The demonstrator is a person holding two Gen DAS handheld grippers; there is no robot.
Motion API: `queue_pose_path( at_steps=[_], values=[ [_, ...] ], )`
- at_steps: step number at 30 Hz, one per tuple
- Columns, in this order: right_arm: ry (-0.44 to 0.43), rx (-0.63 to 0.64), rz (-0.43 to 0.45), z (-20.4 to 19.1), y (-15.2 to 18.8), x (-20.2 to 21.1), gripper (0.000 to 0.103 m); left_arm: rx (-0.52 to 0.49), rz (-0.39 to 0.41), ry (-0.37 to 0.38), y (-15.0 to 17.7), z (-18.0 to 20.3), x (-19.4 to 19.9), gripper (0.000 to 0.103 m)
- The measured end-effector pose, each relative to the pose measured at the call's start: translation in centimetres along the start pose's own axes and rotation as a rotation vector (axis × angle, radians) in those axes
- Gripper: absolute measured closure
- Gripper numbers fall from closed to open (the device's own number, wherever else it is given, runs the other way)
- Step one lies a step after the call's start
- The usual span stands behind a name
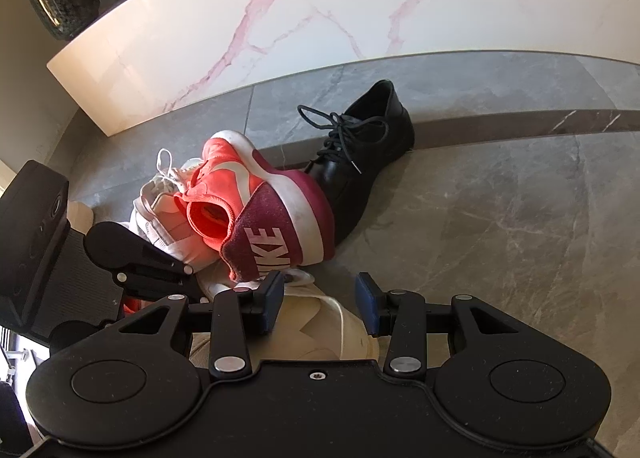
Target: Organize scattered shoes
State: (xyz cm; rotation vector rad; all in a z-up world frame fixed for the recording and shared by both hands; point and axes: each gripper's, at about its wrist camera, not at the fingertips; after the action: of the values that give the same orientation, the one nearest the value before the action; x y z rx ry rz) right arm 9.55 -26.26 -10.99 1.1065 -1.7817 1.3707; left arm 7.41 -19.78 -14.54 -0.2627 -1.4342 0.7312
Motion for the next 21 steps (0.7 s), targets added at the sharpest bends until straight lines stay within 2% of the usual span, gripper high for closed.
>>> queue_pose_path(
  at_steps=[10,15,21],
  values=[
    [0.006,0.037,0.009,-0.9,0.1,0.3,0.063,0.04,-0.018,-0.038,0.8,0.7,0.8,0.101],
    [0.043,0.104,0.018,-1.7,0.0,2.0,0.063,0.07,-0.024,-0.043,0.6,0.6,0.7,0.101],
    [0.009,0.248,-0.022,-4.2,-0.7,3.3,0.063,0.088,-0.038,-0.044,0.3,0.4,0.5,0.101]
  ],
)
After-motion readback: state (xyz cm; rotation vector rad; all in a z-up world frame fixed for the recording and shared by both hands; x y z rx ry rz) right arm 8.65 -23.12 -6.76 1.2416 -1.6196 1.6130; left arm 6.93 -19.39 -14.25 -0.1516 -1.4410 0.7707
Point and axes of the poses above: each gripper's, at about its wrist camera, not at the fingertips, and x roughly against the way its jaws point, z to its right, y to its underside, and after that the axes turned 9 degrees about -x, right-handed
